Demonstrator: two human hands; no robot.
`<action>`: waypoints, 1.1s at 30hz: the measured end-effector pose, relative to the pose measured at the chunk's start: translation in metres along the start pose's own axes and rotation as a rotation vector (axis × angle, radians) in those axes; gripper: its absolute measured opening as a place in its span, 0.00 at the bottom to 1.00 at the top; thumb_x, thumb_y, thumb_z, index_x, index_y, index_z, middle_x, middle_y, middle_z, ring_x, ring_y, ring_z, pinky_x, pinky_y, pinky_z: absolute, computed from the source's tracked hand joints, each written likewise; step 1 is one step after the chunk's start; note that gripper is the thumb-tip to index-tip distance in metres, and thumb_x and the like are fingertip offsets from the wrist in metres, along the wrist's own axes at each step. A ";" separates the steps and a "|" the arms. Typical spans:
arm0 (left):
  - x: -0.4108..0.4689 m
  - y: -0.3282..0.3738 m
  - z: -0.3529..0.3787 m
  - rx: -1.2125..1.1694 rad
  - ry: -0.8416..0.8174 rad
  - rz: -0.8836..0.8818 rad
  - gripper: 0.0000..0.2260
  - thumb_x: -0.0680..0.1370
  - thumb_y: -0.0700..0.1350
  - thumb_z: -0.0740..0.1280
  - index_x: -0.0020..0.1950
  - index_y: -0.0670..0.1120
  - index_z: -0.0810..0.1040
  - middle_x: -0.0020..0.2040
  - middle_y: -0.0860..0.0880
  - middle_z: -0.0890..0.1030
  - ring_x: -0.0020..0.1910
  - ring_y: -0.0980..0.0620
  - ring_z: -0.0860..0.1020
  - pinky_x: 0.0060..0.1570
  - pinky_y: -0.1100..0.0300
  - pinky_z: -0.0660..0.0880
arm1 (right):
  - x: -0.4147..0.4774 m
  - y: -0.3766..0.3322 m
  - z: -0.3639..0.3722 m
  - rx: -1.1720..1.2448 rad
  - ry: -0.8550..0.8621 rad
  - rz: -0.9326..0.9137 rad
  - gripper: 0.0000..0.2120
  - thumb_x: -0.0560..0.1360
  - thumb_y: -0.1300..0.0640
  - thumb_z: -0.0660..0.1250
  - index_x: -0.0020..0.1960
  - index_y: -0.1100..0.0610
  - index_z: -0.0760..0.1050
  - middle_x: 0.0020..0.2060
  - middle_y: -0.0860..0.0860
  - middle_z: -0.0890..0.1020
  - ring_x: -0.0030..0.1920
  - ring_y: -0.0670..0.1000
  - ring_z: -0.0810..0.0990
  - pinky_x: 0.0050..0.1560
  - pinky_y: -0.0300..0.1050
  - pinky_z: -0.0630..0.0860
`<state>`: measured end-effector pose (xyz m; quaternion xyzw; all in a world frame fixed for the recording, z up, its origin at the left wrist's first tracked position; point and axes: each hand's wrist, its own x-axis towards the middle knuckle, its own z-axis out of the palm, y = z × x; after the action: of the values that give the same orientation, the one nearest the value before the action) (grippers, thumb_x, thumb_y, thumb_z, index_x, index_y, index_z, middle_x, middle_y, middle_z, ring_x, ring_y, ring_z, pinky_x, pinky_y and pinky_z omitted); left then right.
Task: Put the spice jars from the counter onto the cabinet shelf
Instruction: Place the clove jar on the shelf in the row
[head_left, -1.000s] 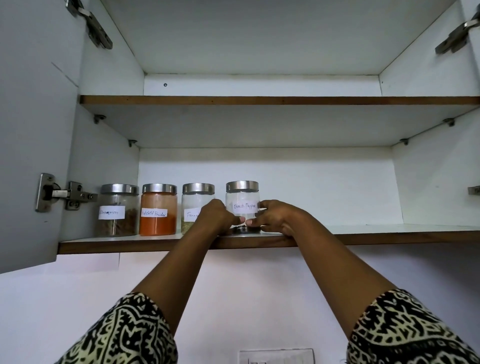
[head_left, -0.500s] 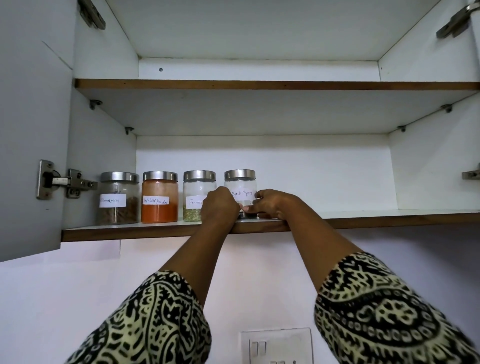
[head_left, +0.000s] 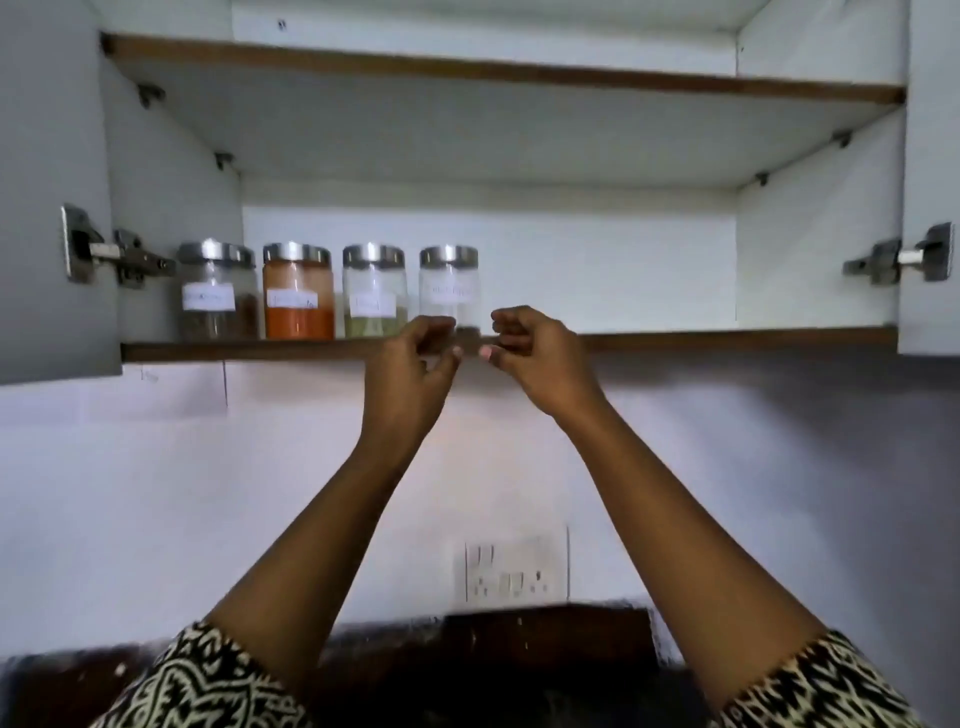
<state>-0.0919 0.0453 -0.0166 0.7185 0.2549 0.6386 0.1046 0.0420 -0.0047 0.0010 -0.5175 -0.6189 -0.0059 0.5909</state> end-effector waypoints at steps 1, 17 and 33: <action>-0.021 -0.004 -0.001 -0.026 -0.024 -0.032 0.13 0.75 0.41 0.69 0.59 0.45 0.79 0.52 0.54 0.81 0.50 0.58 0.79 0.47 0.70 0.74 | -0.024 0.008 0.002 0.011 -0.018 0.017 0.20 0.70 0.59 0.73 0.61 0.58 0.75 0.55 0.52 0.81 0.53 0.47 0.80 0.55 0.37 0.75; -0.333 -0.116 0.029 -0.005 -0.857 -0.684 0.24 0.73 0.41 0.72 0.68 0.49 0.72 0.61 0.51 0.78 0.56 0.58 0.76 0.52 0.69 0.73 | -0.323 0.187 0.057 -0.345 -0.756 0.708 0.23 0.71 0.56 0.71 0.64 0.57 0.72 0.58 0.54 0.80 0.59 0.53 0.78 0.60 0.48 0.74; -0.417 -0.149 0.060 0.014 -0.988 -0.783 0.40 0.63 0.44 0.79 0.71 0.47 0.66 0.65 0.47 0.76 0.62 0.51 0.75 0.60 0.62 0.71 | -0.384 0.226 0.070 -0.273 -0.655 0.820 0.44 0.64 0.57 0.77 0.74 0.57 0.58 0.67 0.54 0.73 0.65 0.53 0.73 0.60 0.39 0.67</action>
<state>-0.0910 -0.0265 -0.4580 0.7829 0.4248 0.1440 0.4311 0.0481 -0.0999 -0.4399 -0.7632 -0.5117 0.3065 0.2485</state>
